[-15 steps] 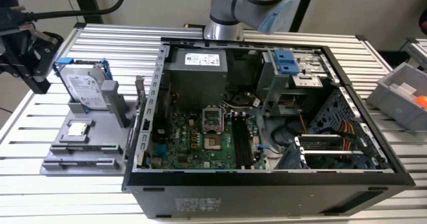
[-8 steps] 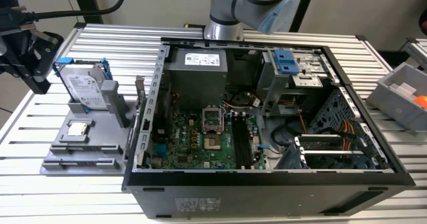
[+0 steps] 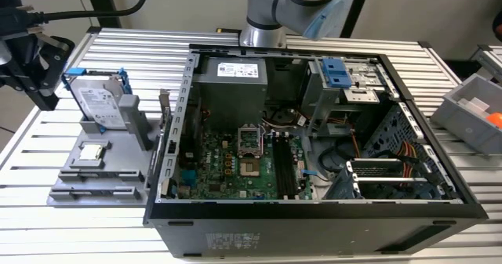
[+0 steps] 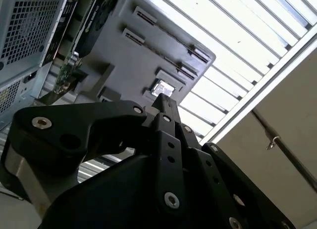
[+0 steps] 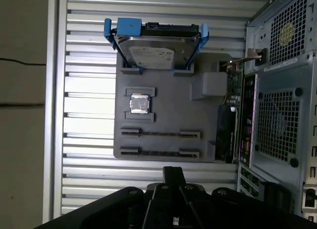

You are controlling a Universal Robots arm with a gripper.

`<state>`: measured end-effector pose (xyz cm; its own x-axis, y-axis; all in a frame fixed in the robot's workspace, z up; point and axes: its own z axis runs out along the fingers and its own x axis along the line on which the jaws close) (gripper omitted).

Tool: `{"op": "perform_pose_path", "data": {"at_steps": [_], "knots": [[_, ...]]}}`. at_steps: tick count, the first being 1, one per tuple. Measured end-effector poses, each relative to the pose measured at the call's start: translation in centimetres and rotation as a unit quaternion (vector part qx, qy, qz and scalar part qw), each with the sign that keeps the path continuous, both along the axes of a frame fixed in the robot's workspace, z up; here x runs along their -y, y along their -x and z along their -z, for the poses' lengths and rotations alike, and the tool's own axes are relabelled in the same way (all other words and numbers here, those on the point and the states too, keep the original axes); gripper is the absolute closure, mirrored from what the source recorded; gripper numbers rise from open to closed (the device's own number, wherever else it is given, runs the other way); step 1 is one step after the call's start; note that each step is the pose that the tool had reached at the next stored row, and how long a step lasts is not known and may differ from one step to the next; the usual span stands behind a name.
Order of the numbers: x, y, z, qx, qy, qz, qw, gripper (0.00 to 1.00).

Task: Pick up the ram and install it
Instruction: 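Pick up the ram and move it above insertion slot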

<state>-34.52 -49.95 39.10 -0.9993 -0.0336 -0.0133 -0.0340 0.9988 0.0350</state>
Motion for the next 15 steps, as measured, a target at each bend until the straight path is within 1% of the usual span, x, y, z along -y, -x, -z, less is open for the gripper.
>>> {"op": "perform_pose_path", "data": {"at_steps": [8,15], "knots": [[0.00,0.00,0.00,0.0000,0.0000,-0.017,0.99985,1.00],[0.00,0.00,0.00,0.0000,0.0000,-0.034,0.99942,1.00]]}}
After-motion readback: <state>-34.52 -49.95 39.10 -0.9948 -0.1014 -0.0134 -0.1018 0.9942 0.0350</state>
